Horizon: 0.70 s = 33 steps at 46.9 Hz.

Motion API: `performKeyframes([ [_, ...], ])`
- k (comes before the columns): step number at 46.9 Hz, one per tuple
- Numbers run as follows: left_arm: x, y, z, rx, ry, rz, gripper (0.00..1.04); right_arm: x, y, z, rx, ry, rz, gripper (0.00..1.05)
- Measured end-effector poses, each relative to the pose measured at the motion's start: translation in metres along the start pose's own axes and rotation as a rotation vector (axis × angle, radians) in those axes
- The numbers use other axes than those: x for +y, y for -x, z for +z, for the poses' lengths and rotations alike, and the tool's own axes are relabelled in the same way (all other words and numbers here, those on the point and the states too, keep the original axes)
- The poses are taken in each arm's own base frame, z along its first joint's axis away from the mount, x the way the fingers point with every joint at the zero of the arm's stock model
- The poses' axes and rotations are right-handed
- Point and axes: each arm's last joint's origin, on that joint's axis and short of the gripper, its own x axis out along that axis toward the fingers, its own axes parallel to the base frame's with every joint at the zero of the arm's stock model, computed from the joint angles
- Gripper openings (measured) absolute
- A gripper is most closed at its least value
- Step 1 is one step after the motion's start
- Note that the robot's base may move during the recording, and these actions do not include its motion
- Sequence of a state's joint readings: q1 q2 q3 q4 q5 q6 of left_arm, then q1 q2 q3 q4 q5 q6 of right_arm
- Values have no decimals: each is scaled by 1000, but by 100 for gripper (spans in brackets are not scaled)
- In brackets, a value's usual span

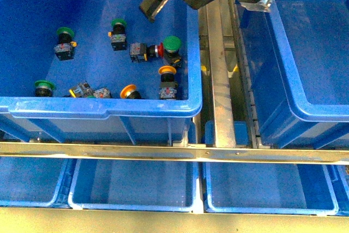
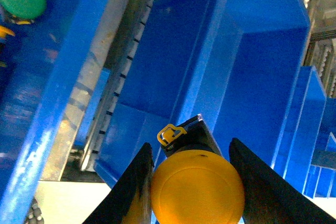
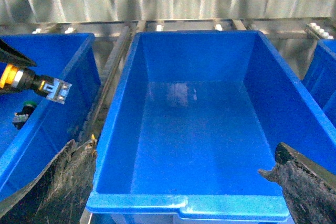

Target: Pick red and yellow buttons and place in box

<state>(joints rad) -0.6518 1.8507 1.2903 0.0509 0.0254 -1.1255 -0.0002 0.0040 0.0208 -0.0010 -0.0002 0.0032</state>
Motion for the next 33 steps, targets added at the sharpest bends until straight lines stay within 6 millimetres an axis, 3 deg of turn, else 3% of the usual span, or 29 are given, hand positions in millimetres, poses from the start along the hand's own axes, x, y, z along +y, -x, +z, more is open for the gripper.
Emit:
performKeyframes([
  [12, -26, -3, -32, 42, 15, -54, 35, 0, 0, 0, 0, 0, 0, 99],
  [17, -28, -6, -47, 72, 11, -52, 35, 0, 0, 0, 3, 0, 5, 99],
  [21, -29, -6, -51, 74, 9, -50, 35, 11, -5, -7, 312, 59, 270, 99],
  [23, -29, -6, -52, 74, 7, -49, 35, 21, -10, -13, 366, 111, 383, 99],
  [33, -15, -5, -57, 74, 7, -10, 35, 47, -27, -12, 321, 238, 568, 99],
])
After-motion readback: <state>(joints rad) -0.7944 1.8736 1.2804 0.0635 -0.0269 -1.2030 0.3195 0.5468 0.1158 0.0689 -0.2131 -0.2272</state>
